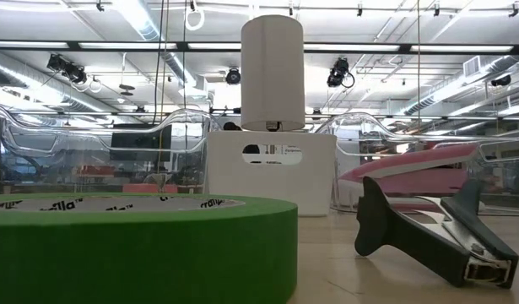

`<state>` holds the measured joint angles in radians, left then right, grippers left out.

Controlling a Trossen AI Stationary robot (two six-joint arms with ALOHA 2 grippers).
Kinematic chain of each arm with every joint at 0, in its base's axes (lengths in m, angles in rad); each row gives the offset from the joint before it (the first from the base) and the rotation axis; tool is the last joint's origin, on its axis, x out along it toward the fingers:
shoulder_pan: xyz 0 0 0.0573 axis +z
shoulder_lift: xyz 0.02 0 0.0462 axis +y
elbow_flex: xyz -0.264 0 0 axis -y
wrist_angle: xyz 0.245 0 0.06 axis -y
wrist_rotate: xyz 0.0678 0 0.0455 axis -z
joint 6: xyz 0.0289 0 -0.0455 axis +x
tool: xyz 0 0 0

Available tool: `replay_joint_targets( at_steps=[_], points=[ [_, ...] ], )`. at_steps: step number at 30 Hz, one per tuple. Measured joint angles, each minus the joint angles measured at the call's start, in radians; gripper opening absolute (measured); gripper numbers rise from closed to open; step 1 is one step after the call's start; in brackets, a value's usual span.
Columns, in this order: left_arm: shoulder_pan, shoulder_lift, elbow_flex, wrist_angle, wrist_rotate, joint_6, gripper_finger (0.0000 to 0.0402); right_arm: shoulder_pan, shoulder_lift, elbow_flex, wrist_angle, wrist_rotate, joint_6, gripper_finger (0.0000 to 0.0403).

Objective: Pick and place Stapler, Stapler remover, tape
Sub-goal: Put the green tape into the white bin

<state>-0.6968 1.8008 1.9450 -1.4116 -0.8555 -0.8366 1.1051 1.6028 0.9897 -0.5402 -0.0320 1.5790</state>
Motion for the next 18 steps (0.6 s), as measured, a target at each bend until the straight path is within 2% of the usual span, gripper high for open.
replay_joint_targets(
  at_steps=[8,18],
  points=[
    [0.000,0.000,0.000,0.013,0.000,-0.049,0.0197,0.034,0.000,-0.011,-0.003,0.102,-0.017,0.0150],
    [0.000,0.000,0.000,0.018,0.029,-0.096,0.0197,0.034,0.000,-0.075,0.058,0.095,-0.051,0.0150]
  ],
)
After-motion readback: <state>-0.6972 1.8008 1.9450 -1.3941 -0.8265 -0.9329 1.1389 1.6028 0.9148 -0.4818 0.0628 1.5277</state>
